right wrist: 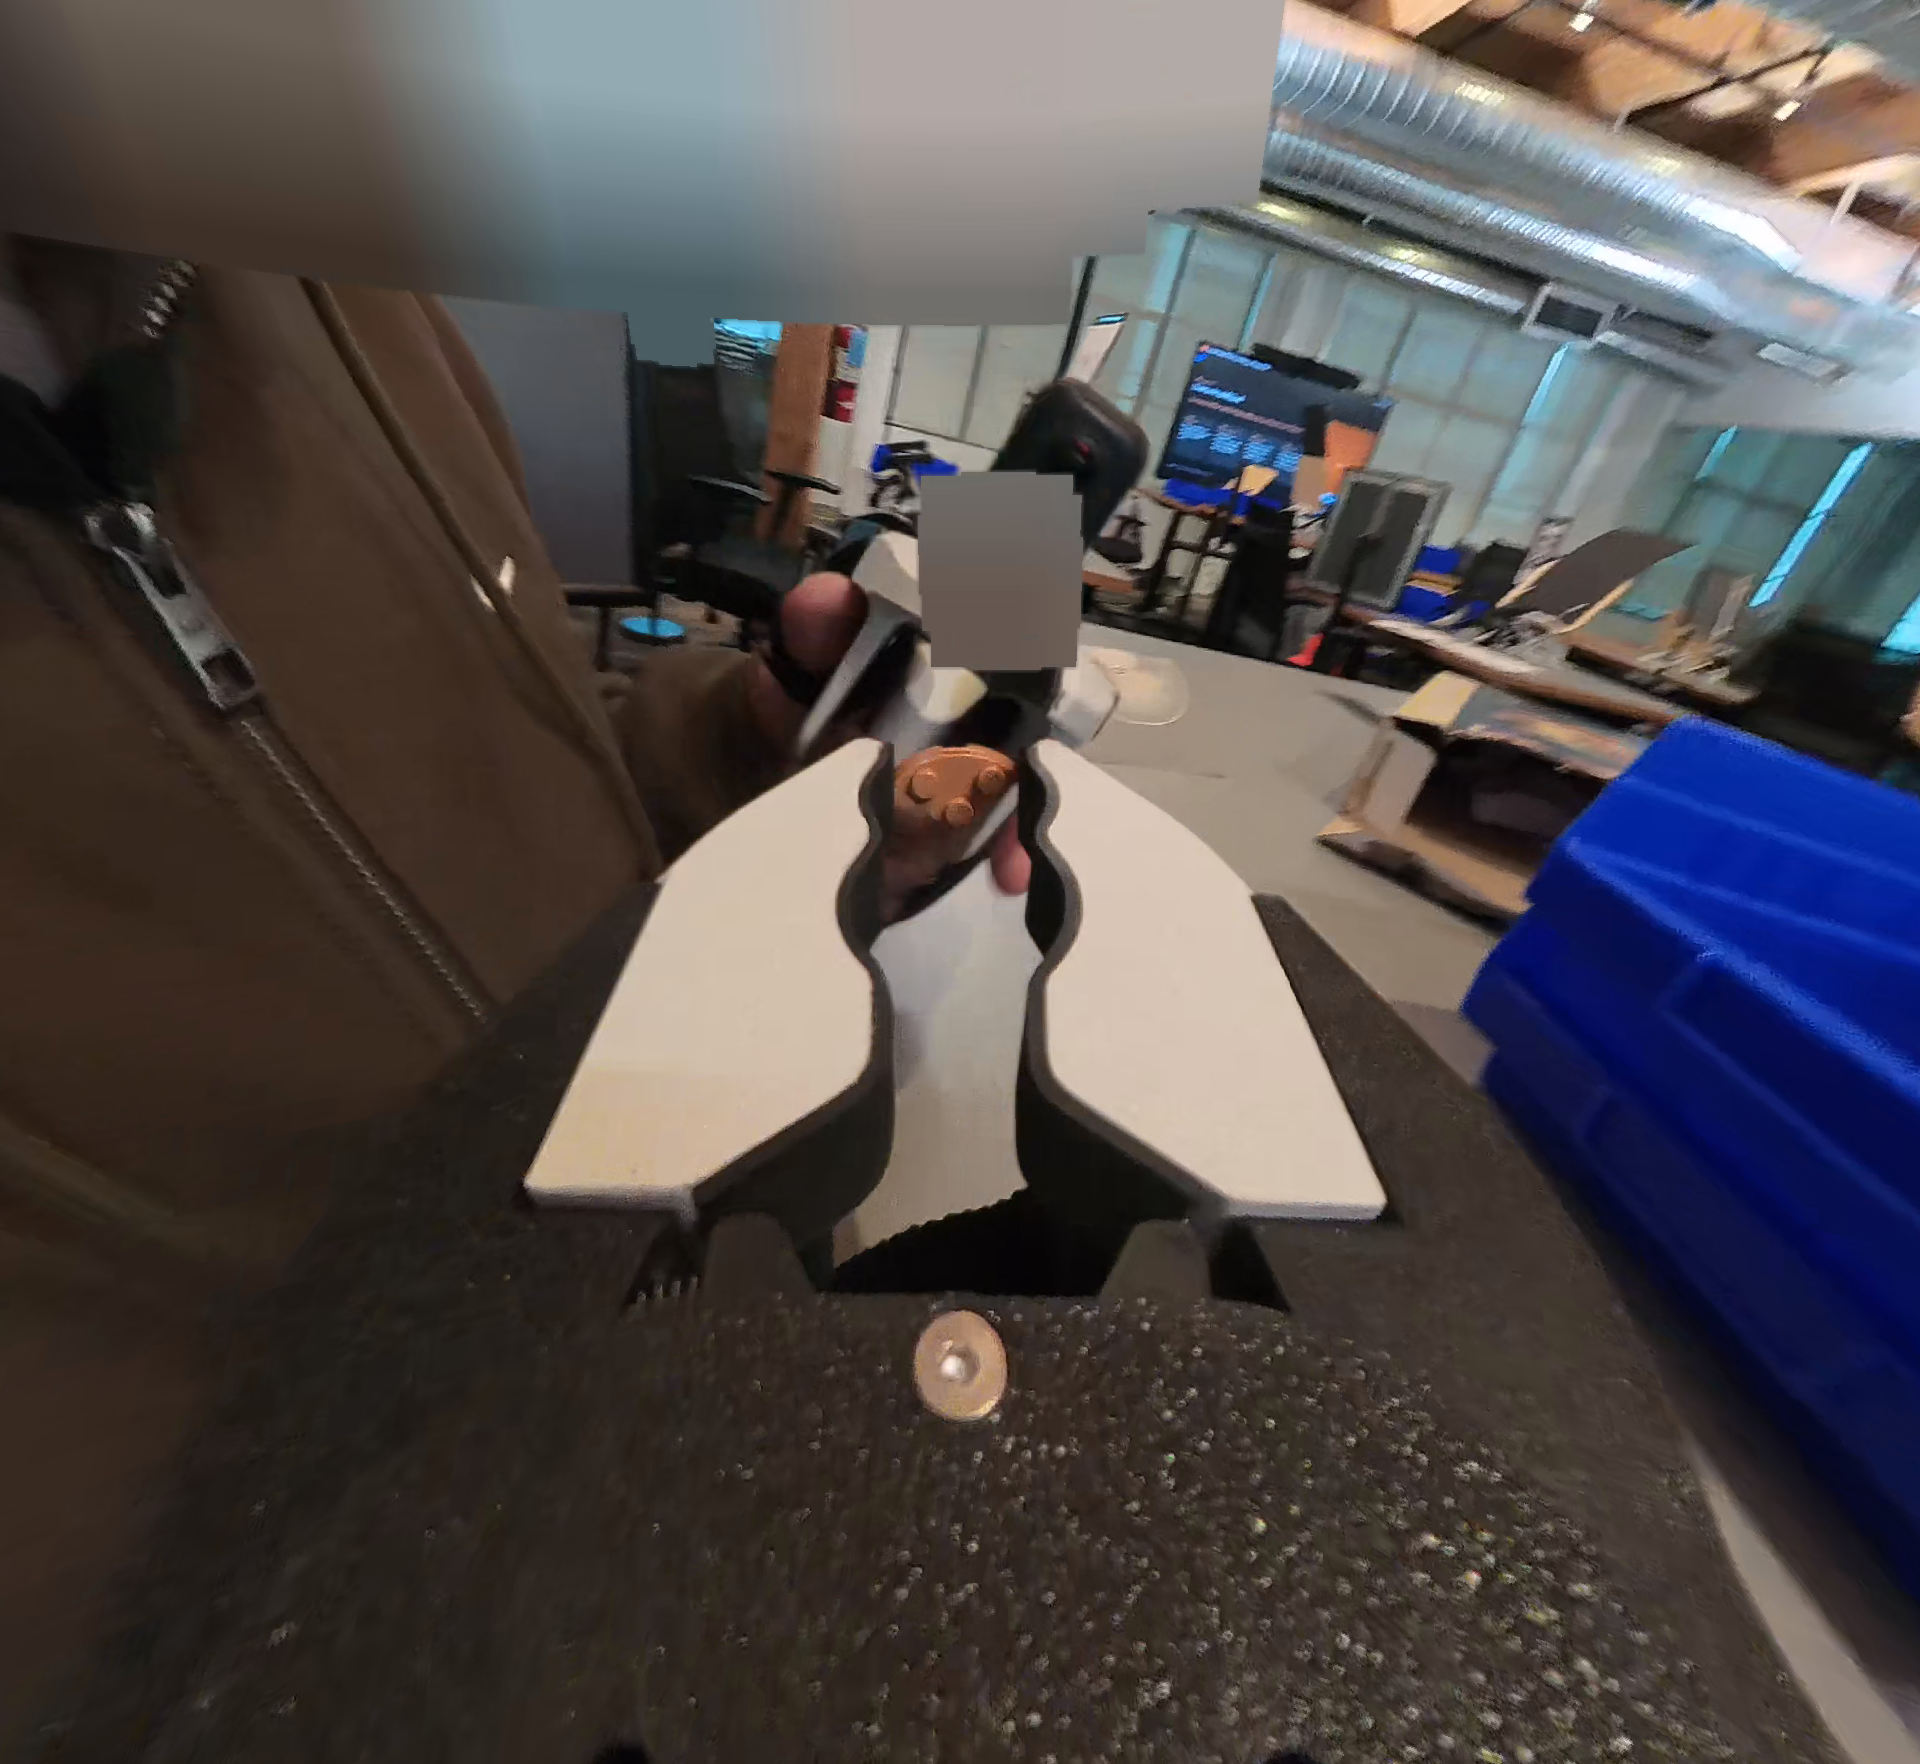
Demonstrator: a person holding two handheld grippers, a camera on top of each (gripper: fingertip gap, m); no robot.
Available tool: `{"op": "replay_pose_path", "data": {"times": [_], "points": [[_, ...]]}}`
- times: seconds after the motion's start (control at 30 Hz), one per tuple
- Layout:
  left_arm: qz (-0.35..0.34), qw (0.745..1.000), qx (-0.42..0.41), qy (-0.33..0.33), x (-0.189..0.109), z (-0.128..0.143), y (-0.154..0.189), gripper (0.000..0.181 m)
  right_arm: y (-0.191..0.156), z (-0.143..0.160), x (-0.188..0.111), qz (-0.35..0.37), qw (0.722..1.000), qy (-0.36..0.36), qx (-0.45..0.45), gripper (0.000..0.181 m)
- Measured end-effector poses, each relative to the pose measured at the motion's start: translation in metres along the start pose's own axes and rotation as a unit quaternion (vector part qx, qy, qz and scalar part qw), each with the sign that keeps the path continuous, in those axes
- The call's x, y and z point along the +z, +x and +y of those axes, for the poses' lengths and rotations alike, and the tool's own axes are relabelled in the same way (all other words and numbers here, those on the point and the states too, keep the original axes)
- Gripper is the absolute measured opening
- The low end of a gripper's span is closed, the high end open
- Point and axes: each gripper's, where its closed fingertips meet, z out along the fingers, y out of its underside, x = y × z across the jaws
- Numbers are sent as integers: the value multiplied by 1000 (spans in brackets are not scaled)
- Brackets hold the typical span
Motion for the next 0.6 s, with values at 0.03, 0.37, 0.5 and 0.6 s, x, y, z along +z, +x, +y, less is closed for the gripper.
{"op": "replay_pose_path", "data": {"times": [0.03, 0.37, 0.5, 0.6], "points": [[7, 999, -44, -6, 2, 4, -1, 21, 0, -1, 0, 11, 1000, -1, -25, 23], [60, 979, -192, -23, 14, 28, -1, 25, -4, -3, 2, 50, 989, -6, -137, 23], [69, 978, -195, -25, 15, 28, 1, 25, -6, 0, 4, 51, 987, -15, -150, 23], [73, 978, -195, -24, 14, 28, 1, 23, -6, 0, 4, 51, 987, -16, -154, 23]]}}
